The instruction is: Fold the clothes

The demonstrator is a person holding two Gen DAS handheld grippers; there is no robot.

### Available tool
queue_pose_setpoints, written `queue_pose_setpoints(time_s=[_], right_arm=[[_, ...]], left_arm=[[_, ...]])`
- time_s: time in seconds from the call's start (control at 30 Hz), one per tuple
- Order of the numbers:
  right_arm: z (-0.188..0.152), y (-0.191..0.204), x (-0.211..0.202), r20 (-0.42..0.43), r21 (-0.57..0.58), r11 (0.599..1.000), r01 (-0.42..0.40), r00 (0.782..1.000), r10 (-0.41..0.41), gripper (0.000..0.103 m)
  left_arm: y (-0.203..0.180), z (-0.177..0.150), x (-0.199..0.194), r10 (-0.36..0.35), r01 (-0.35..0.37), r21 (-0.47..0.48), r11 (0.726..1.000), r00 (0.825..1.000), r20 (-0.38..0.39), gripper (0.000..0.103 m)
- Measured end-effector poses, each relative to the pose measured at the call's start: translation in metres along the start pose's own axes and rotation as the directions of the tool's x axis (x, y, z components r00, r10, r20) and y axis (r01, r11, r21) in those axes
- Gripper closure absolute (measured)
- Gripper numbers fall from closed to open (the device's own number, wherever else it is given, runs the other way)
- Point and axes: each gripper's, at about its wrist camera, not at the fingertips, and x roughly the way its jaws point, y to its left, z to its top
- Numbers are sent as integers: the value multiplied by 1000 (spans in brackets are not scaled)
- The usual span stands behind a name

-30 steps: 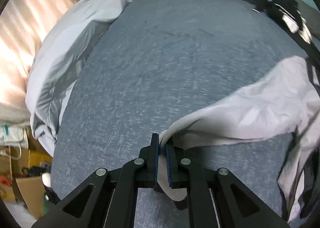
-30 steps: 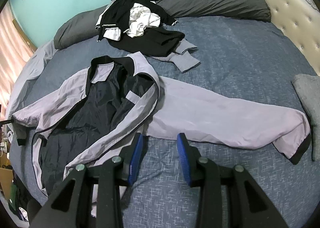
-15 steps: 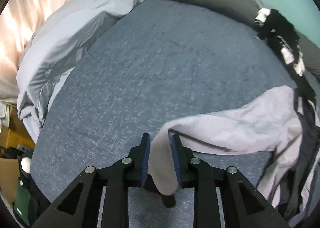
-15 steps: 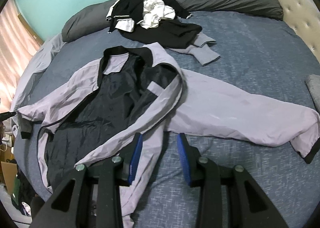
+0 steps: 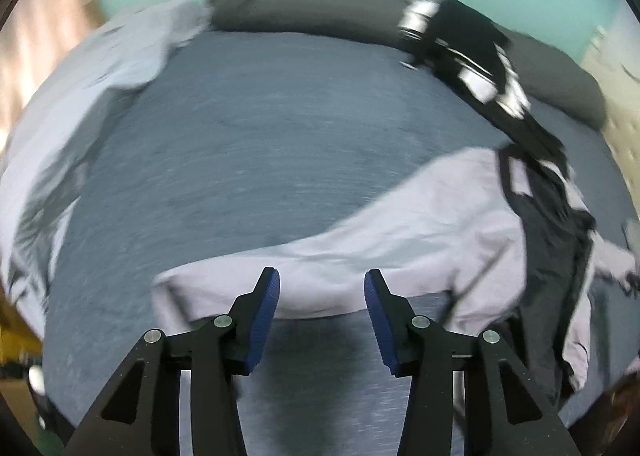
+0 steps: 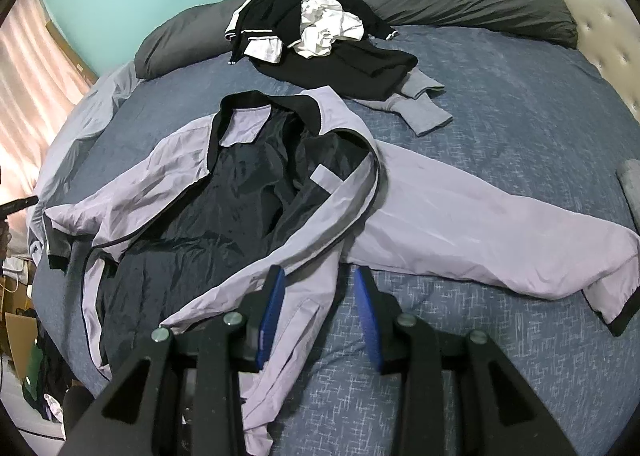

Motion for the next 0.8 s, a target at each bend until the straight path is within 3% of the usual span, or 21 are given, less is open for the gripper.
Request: queue_pose_setpoints(time_s=[0.03,0.1,0.13,0.4,0.8], right_arm=[[2,-1,2,-2,-2,1000,2,1000,-2,66],[8,-2,8,-4,-5,1000,4,1000,-4,49],[12,-3,11,-2,-6,1000,-5,1000,5,47],[64,-17,57,-9,-42,999,-20,1000,19,46],[162,-33,147,-39,-74,997,-7,999,5,45]], left_arm=[[-14,3,6,-15,15,16,1000,1000,-6,55],[-42,10,21,-60,61,39,997,998,-24,54],[-55,12,28,-80,81,47,996,996,-32,54],[-159,47,90,-141,149,130,980,988,-70,54],[-195,117,189,-144,160,179,971,984,-101,54]])
